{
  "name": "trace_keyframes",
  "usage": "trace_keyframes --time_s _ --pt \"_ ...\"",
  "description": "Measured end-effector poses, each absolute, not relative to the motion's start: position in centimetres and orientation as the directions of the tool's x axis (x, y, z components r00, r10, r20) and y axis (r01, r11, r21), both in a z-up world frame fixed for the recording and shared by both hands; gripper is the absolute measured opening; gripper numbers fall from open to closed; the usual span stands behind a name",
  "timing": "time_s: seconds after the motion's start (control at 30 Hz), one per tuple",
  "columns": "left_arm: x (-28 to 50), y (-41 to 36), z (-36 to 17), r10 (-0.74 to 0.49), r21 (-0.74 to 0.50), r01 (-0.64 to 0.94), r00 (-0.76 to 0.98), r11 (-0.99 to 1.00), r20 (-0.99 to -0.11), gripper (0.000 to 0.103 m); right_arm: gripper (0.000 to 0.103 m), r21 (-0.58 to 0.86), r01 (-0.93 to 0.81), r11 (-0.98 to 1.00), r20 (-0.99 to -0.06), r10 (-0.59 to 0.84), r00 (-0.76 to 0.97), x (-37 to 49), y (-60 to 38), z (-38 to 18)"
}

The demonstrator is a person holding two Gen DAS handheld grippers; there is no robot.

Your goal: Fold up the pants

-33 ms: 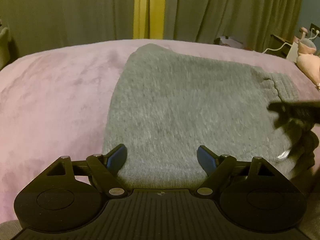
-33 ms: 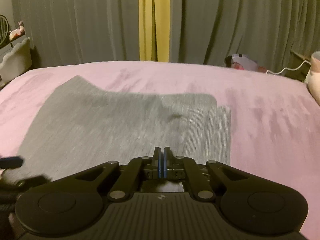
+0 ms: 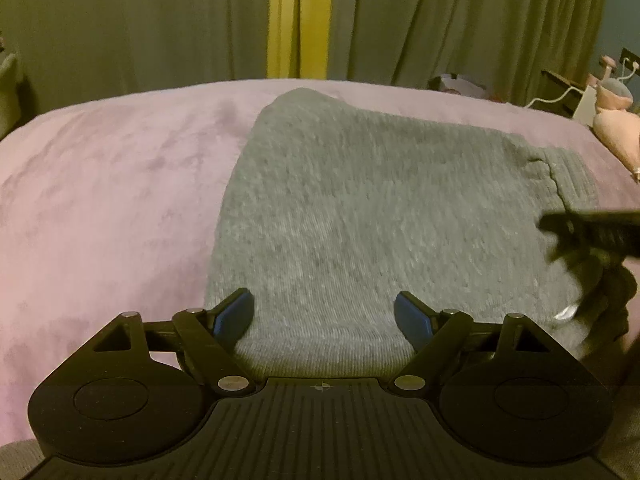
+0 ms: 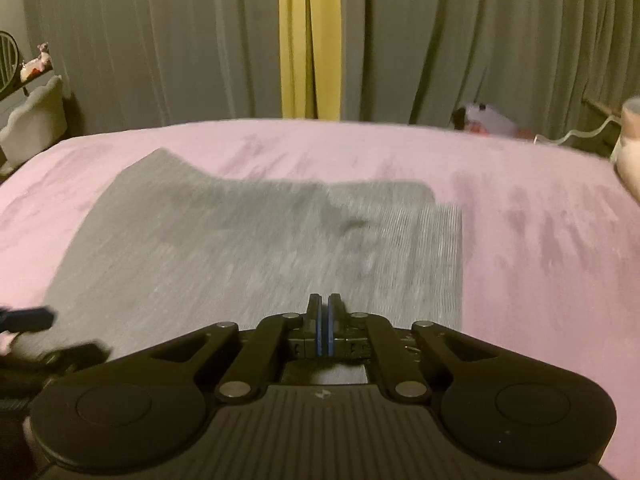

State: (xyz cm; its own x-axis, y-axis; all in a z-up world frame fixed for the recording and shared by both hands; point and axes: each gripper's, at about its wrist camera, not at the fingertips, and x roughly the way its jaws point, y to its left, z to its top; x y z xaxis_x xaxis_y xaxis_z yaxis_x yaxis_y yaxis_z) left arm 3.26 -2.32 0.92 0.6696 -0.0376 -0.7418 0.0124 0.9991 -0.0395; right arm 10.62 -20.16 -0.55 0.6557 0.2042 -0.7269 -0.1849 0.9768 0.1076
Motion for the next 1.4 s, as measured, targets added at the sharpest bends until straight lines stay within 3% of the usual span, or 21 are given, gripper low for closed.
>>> trace_keyframes --time_s 0.27,0.4,0.63,0.8,0.9,0.97,1.1,1.17,1.23,1.3,1.4 --pt "2.8 -0.5 1.9 -0.035 -0.136 -0.082 0.723 0.987 -0.690 0.088 0.007 0.143 -0.283 0.948 -0.735 0.293 0.611 7.3 -19.1 -1.2" --pt "4.0 -0.3 0.6 0.102 -0.019 -0.184 0.630 0.983 -0.770 0.093 0.006 0.109 -0.275 0.955 -0.763 0.258 0.593 8.1 -19.0 -1.0" --pt "3.4 2.8 1.6 0.140 -0.134 -0.344 0.665 0.929 -0.733 0.093 0.006 0.206 -0.196 0.959 -0.727 0.284 0.625 8.3 -22.5 0.8" --pt "3.7 2.2 1.8 0.114 -0.117 -0.284 0.681 0.952 -0.723 0.093 0.009 0.205 -0.208 0.957 -0.738 0.290 0.610 8.5 -22.3 0.2" --pt "4.5 0.9 0.6 0.176 0.005 -0.271 0.611 0.962 -0.771 0.099 0.019 0.175 -0.253 0.952 -0.753 0.295 0.588 8.6 -21.2 -0.1" --pt "4.6 1.0 0.7 0.192 0.009 -0.290 0.610 0.957 -0.769 0.100 0.033 0.191 -0.278 0.941 -0.745 0.324 0.583 8.7 -21.2 0.2" --pt "4.3 2.8 0.8 0.219 -0.028 -0.374 0.600 0.927 -0.770 0.101 0.042 0.263 -0.271 0.926 -0.709 0.376 0.597 8.7 -23.2 1.5" --pt "4.4 4.0 1.1 0.195 -0.090 -0.402 0.614 0.911 -0.765 0.100 0.070 0.292 -0.273 0.917 -0.681 0.399 0.613 8.9 -24.4 2.5" --pt "4.8 5.3 1.2 0.145 -0.147 -0.390 0.627 0.909 -0.765 0.100 0.099 0.236 -0.219 0.947 -0.671 0.322 0.668 9.1 -25.5 3.4" --pt "5.6 6.2 1.0 0.055 -0.210 -0.335 0.635 0.918 -0.771 0.100 0.099 0.225 -0.172 0.959 -0.678 0.280 0.679 10.1 -27.1 3.6" --pt "7.4 6.6 0.0 -0.114 -0.304 -0.227 0.598 0.925 -0.794 0.100 0.099 0.426 -0.109 0.898 -0.758 0.420 0.498 14.0 -30.0 0.9"
